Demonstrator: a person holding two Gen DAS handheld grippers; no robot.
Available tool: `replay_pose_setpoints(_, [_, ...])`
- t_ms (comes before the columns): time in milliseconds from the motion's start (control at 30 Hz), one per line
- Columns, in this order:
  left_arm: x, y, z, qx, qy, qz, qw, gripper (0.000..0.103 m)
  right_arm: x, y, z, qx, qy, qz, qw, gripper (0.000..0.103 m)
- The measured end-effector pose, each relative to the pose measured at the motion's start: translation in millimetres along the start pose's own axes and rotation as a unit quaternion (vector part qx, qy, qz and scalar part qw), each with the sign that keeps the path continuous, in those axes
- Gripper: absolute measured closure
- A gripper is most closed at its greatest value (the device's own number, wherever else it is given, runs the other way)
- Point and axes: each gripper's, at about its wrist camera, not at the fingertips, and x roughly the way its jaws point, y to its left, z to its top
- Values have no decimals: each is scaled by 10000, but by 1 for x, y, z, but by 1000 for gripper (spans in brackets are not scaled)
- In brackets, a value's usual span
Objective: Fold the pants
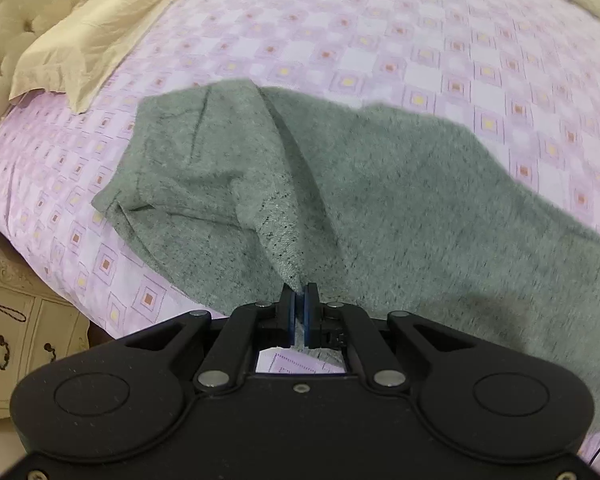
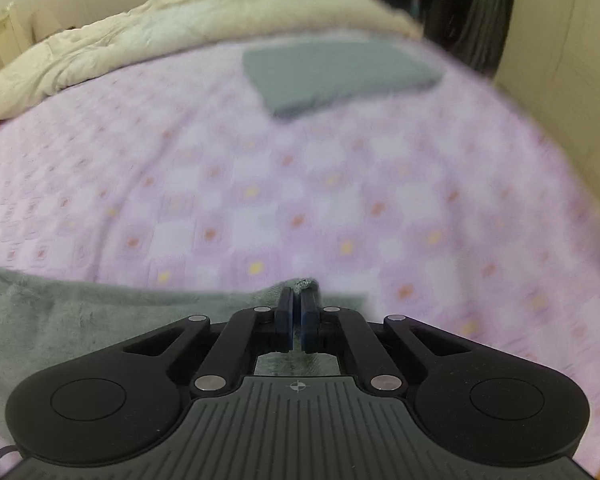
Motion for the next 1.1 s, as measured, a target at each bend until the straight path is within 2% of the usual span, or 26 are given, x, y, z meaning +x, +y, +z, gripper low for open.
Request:
replay_pose_setpoints(67, [-10, 2, 0, -135, -165, -136, 9997, 98, 0, -3, 1, -50, -115, -385, 9992, 100])
replay_pose_setpoints(133, [-9, -1, -1, -128, -165, -208, 9996, 98, 17, -12, -1, 31, 129, -610, 9981, 100])
replay_pose_setpoints(200, [3, -8, -5, 5, 42, -77, 10000, 98, 34, -14, -6, -25, 397, -639, 9972, 100])
replay_pose_setpoints(267, [11, -12, -8, 61, 171, -8, 9998, 98, 39, -16, -8, 44, 510, -414, 9978, 99])
replay_pose_setpoints(400, [9, -10, -11, -22, 189, 41, 9998, 98, 24, -31, -6, 557, 303, -80, 9980, 96])
replay_pose_setpoints(533, [9, -1, -14, -159, 270, 158, 9994, 98, 7, -59, -12, 1143, 315, 171, 9928, 73])
replay_pose_setpoints(700, [18, 4, -23, -219, 473, 267, 9983, 98, -10, -75, -29, 1431, 489, 473, 9874, 72])
replay_pose_setpoints(833, [20, -3, -26, -142, 537, 264, 9981, 98, 1, -74, -52, 1671, 917, 700, 9792, 54])
replay_pose_setpoints(967, [17, -16, -26, 23, 531, 239, 9983, 98, 27, -69, -64, 1850, 1186, 848, 9719, 52])
replay_pose_setpoints(1033, [12, -24, -25, 156, 458, 215, 9986, 98, 35, -64, -64, 1943, 1113, 899, 9705, 45])
replay_pose_setpoints(1067, [10, -27, -24, 222, 416, 211, 9987, 97, 36, -62, -62, 2011, 1057, 905, 9696, 45])
replay_pose_setpoints(1100, [7, -30, -24, 293, 358, 212, 9987, 97, 37, -60, -60, 2113, 1052, 905, 9675, 52])
